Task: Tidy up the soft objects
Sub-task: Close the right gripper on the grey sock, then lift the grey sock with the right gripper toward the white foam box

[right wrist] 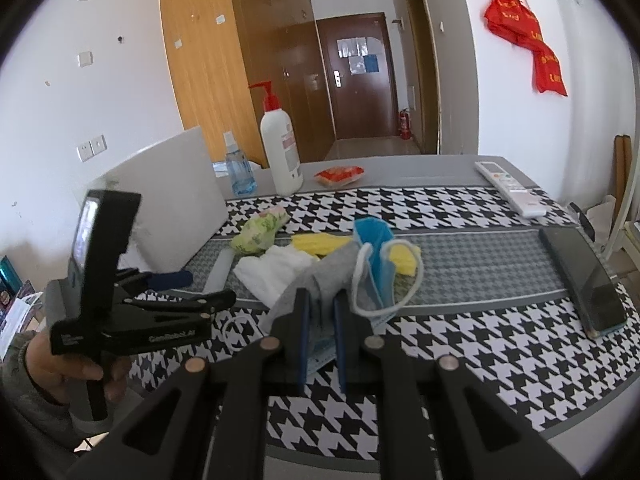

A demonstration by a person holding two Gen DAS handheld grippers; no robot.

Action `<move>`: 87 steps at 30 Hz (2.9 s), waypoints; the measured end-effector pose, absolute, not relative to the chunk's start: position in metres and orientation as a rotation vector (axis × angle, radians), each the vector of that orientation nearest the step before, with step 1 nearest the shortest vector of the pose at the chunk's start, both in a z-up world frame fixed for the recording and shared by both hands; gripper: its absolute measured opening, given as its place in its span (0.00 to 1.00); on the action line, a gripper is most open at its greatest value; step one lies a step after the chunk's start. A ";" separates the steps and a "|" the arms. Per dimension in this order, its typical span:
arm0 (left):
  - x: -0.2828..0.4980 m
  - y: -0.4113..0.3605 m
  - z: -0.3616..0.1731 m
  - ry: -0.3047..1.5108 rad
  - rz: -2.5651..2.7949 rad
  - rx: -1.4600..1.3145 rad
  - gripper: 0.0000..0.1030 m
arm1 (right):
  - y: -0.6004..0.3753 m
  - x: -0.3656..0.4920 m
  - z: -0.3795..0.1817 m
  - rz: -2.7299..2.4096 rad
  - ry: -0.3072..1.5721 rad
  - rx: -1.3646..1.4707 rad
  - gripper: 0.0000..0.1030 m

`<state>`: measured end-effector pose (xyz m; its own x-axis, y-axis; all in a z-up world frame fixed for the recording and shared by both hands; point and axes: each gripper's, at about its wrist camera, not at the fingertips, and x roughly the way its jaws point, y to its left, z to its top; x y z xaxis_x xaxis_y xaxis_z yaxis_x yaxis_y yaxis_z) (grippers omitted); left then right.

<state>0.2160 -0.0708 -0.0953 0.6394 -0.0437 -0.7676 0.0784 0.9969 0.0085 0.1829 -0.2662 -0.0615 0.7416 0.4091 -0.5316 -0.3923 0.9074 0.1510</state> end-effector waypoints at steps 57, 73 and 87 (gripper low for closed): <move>0.150 -0.057 -0.005 0.574 -0.156 0.096 0.17 | -0.264 0.154 0.026 0.437 0.351 0.036 0.14; 0.133 -0.045 0.024 0.496 -0.171 0.112 0.17 | -0.242 0.162 0.028 0.473 0.355 0.032 0.14; 0.136 -0.031 0.045 0.438 -0.213 0.112 0.17 | -0.227 0.167 0.041 0.466 0.329 0.034 0.14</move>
